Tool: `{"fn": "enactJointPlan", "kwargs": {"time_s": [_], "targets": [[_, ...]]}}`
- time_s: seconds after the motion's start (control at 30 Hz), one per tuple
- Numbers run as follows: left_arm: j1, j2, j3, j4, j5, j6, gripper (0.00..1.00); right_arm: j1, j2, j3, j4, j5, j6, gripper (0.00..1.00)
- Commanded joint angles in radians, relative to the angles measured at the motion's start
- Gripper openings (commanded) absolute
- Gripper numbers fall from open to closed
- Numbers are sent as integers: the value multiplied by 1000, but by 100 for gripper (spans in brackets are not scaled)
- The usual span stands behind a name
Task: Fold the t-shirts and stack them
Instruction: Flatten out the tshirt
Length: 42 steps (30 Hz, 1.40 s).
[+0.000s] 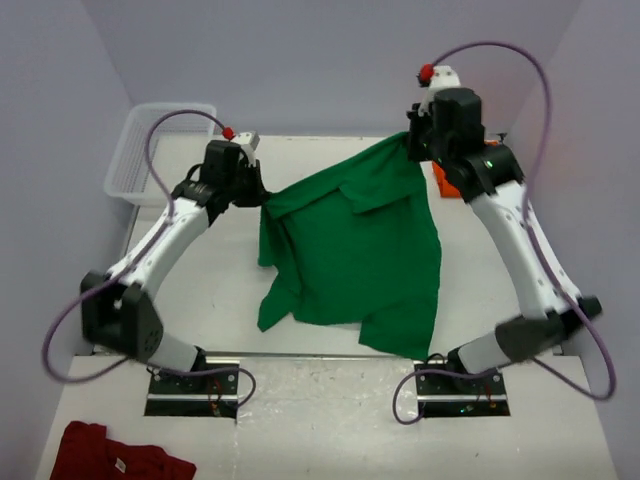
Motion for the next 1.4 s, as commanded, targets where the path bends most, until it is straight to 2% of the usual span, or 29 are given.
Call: {"fn": "enactJointPlan", "kwargs": {"time_s": [0.0, 0.03, 0.07, 0.1, 0.17, 0.2, 0.23, 0.27, 0.3, 0.37, 0.4, 0.47, 0.5, 0.53, 0.57, 0.6, 0.63, 0.67, 0.77, 0.83, 0.9, 1.0, 1.37], "targets": [[113, 295, 78, 63, -180, -17, 0, -95, 245, 61, 31, -38, -42, 0], [121, 362, 135, 39, -197, -4, 0, -131, 300, 80, 55, -63, -48, 0], [124, 423, 175, 45, -235, 7, 0, -142, 360, 170, 35, -60, -52, 0], [129, 512, 241, 54, -313, 7, 0, -150, 452, 204, 38, -37, -68, 0], [137, 554, 308, 77, -320, 32, 3, -176, 529, 308, 46, -28, -85, 0], [124, 536, 316, 96, -384, 39, 13, -179, 558, 337, 46, -1, -102, 0], [120, 513, 313, 111, -410, 47, 34, -192, 597, 359, 45, -13, -107, 4], [109, 481, 303, 140, -455, 44, 42, -196, 609, 411, 17, -5, -104, 12], [68, 398, 265, 158, -557, 45, 51, -198, 615, 427, 2, 9, -87, 39], [14, 321, 234, 169, -637, 72, 81, -196, 580, 405, -24, -9, -70, 52], [-50, 265, 223, 145, -724, 73, 87, -196, 557, 384, -40, -14, -21, 60], [-103, 227, 226, 9, -765, 7, 86, -187, 464, 280, -92, -58, 34, 70], [-132, 189, 200, -25, -715, -28, 81, -179, 418, 213, -89, -68, 78, 73], [-136, 168, 163, -38, -650, -68, 77, -157, 369, 141, -74, -57, 103, 82], [-138, 143, 120, -42, -586, -73, 70, -143, 318, 55, -30, -43, 117, 83], [-141, 97, 32, -51, -502, -95, 32, -127, 224, -90, -15, -30, 143, 82], [-147, 73, -22, -53, -477, -102, 11, -104, 186, -151, -5, -23, 166, 77], [-162, 48, -102, -50, -458, -93, 0, -98, 148, -272, 20, -32, 181, 74], [-245, -18, -177, -117, -510, -111, 0, -55, 25, -465, 85, -76, 214, 71], [-352, -35, -223, -159, -645, -175, 15, -28, -55, -526, 109, -91, 228, 73], [-444, -17, -249, -229, -729, -265, 24, -21, -105, -586, 121, -117, 237, 74], [-535, 23, -297, -223, -754, -348, 26, -8, -138, -633, 120, -118, 247, 74], [-693, 164, -383, -278, -799, -565, 27, 29, -240, -793, 143, -118, 263, 76]]}}
